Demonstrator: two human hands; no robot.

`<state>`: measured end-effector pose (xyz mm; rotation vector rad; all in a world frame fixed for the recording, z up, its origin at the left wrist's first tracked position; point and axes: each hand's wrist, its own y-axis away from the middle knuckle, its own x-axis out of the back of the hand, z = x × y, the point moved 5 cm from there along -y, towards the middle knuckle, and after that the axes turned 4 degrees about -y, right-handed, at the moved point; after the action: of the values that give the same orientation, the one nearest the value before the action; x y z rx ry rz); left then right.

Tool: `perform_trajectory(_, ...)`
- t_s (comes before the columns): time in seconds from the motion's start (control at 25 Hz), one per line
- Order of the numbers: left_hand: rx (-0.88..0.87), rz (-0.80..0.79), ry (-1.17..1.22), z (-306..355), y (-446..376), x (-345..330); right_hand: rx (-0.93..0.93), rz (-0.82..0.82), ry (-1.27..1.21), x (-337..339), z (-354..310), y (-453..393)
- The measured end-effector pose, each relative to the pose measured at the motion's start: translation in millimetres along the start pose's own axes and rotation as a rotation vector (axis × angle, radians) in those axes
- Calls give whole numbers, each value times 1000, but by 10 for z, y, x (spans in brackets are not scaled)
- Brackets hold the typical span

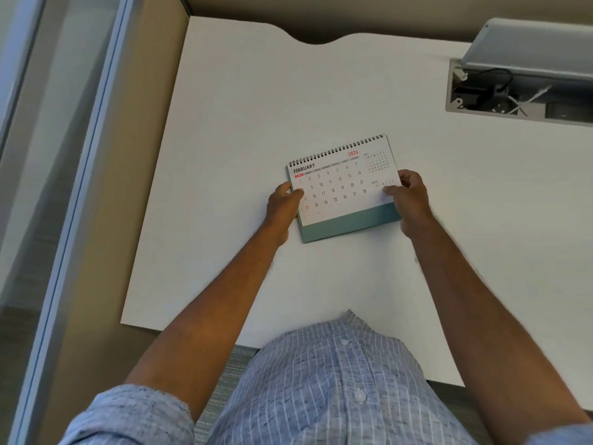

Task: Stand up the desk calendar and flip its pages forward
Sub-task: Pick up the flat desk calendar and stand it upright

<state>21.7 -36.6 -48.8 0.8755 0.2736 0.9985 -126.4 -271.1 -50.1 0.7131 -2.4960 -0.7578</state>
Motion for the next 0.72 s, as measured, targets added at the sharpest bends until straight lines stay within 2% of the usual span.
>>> perform_trajectory(0.16, 24, -51, 71, 18, 78, 58, 26, -85, -21, 94, -209, 187)
perform_trajectory(0.24, -2, -58, 70, 68, 172, 70, 113, -98, -34, 80, -372, 350)
perform_trajectory(0.44, -273, 15, -75, 517, 522, -4, 418, -6, -35, -203, -783, 926)
perform_trajectory(0.56, -360, -80, 78, 829, 865, -76, 635, 15, -8, -450, -883, 1413)
perform_trajectory(0.72, -347, -37, 217, 1000, 1063, 195, 794, -97, 59, -742, -811, 1898)
